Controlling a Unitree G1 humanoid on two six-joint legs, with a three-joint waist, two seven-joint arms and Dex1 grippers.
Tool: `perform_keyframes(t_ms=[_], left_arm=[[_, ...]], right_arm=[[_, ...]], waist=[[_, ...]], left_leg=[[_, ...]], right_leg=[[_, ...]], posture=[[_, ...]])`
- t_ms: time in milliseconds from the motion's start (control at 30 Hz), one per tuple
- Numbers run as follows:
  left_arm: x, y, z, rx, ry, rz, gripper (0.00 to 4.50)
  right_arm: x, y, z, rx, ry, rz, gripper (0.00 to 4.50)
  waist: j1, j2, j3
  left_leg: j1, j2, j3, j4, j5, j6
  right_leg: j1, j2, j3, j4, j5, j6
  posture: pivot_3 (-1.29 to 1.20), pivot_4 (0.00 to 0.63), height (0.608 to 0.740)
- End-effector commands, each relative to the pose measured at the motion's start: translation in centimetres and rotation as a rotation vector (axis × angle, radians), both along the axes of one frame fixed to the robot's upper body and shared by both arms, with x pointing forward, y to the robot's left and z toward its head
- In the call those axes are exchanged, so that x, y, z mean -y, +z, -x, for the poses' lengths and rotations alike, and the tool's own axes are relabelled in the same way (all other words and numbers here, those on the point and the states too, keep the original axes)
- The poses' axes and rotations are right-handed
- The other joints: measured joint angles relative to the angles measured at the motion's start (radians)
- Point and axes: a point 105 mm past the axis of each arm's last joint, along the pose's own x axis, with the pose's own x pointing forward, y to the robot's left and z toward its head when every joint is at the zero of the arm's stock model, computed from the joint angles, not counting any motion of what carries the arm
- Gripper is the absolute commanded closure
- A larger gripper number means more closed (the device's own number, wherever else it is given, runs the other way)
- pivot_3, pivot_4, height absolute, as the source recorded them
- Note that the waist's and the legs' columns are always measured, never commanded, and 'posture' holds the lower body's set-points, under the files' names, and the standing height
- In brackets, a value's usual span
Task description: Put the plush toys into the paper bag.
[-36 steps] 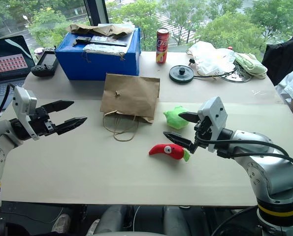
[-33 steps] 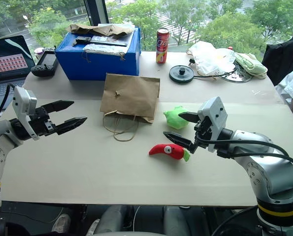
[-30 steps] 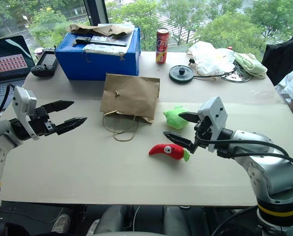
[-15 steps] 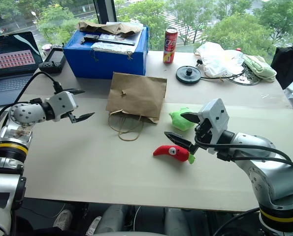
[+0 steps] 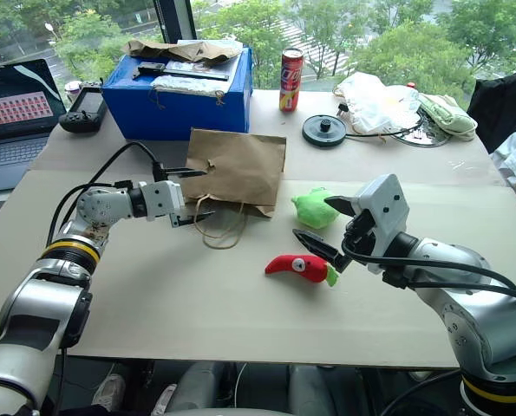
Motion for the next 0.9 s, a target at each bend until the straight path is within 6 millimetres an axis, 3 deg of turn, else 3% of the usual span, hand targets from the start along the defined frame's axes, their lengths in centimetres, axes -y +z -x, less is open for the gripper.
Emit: perform_keyframes(t_ms=[33, 233, 400, 667, 900], left_arm=[[-0.2, 0.9, -0.1, 0.029, 0.001, 0.010, 0.73], [0.7, 0.7, -0.2, 0.028, -0.015, 0.008, 3.01], [0.9, 0.8, -0.2, 0.032, -0.022, 0.014, 4.46], [0.4, 1.2, 0.2, 0.040, -0.027, 0.033, 4.46], [-0.2, 4.3, 0.8, 0.019, -0.046, 0.176, 4.46]], right_arm=[[-0.3, 0.8, 0.4, 0.038, 0.008, 0.000, 0.00], [0.1, 0.7, 0.2, 0.037, -0.012, 0.000, 0.00], [0.2, 0.6, 0.2, 0.038, -0.025, -0.001, 0.00], [0.0, 0.4, 0.1, 0.035, -0.027, -0.008, 0.00], [-0.5, -0.1, 0.1, 0.019, -0.011, -0.006, 0.00]], waist=[[0.002, 0.000, 0.000], [0.005, 0.000, 0.000], [0.005, 0.000, 0.000], [0.004, 0.000, 0.000], [0.002, 0.000, 0.000]], left_leg=[[0.000, 0.000, 0.000, 0.000, 0.000, 0.000], [0.000, 0.000, 0.000, 0.000, 0.000, 0.000], [0.000, 0.000, 0.000, 0.000, 0.000, 0.000], [0.000, 0.000, -0.001, 0.000, 0.000, 0.000], [0.000, 0.000, 0.000, 0.000, 0.000, 0.000]], right_leg=[[0.000, 0.000, 0.000, 0.000, 0.000, 0.000], [0.000, 0.000, 0.000, 0.000, 0.000, 0.000], [0.000, 0.000, 0.000, 0.000, 0.000, 0.000], [0.000, 0.000, 0.000, 0.000, 0.000, 0.000], [0.000, 0.000, 0.000, 0.000, 0.000, 0.000]], posture=[[0.00, 0.150, 0.739], [0.00, 0.150, 0.739], [0.00, 0.150, 0.739], [0.00, 0.150, 0.739], [0.00, 0.150, 0.739]])
